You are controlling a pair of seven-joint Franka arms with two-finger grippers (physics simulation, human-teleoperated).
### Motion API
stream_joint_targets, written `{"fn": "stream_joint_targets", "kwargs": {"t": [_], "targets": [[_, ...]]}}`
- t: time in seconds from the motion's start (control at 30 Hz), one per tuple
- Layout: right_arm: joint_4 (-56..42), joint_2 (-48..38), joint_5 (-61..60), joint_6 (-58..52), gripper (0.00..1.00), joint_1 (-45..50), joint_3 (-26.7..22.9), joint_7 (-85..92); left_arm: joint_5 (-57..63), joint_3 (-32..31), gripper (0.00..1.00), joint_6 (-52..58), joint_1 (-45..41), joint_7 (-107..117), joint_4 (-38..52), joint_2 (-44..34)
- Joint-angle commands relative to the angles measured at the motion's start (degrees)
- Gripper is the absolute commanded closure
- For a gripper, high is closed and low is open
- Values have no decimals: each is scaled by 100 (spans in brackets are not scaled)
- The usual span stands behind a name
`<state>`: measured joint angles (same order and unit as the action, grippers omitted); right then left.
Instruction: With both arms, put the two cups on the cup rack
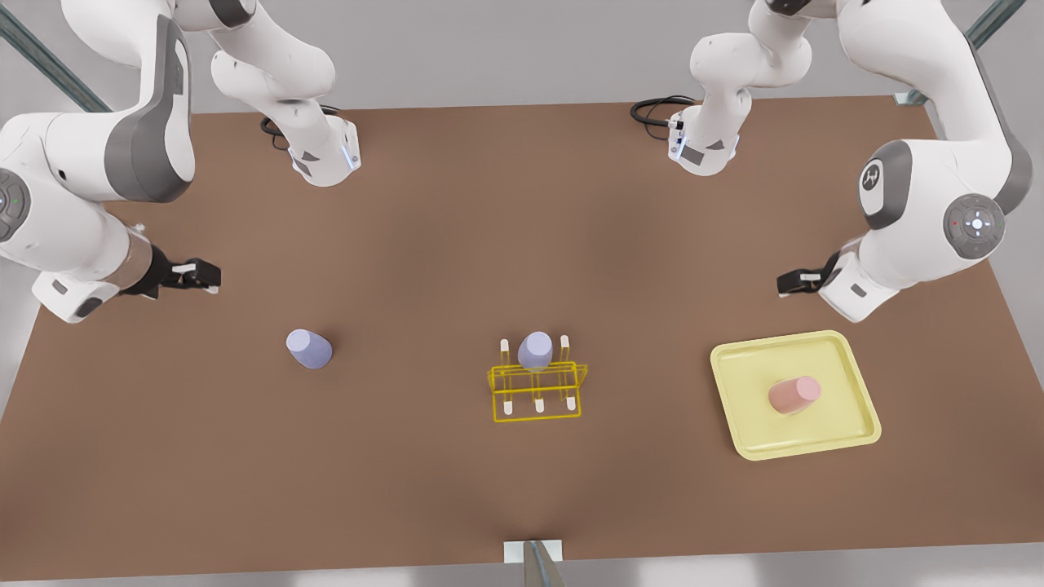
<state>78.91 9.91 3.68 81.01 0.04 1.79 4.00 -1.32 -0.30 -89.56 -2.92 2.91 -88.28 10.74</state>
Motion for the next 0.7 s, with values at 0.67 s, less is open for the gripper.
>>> {"fn": "stream_joint_targets", "kwargs": {"t": [0.67], "targets": [[4097, 547, -227, 5865, 0, 128, 58, -717, -27, 522, 0, -3446, 485, -106, 460, 2916]]}}
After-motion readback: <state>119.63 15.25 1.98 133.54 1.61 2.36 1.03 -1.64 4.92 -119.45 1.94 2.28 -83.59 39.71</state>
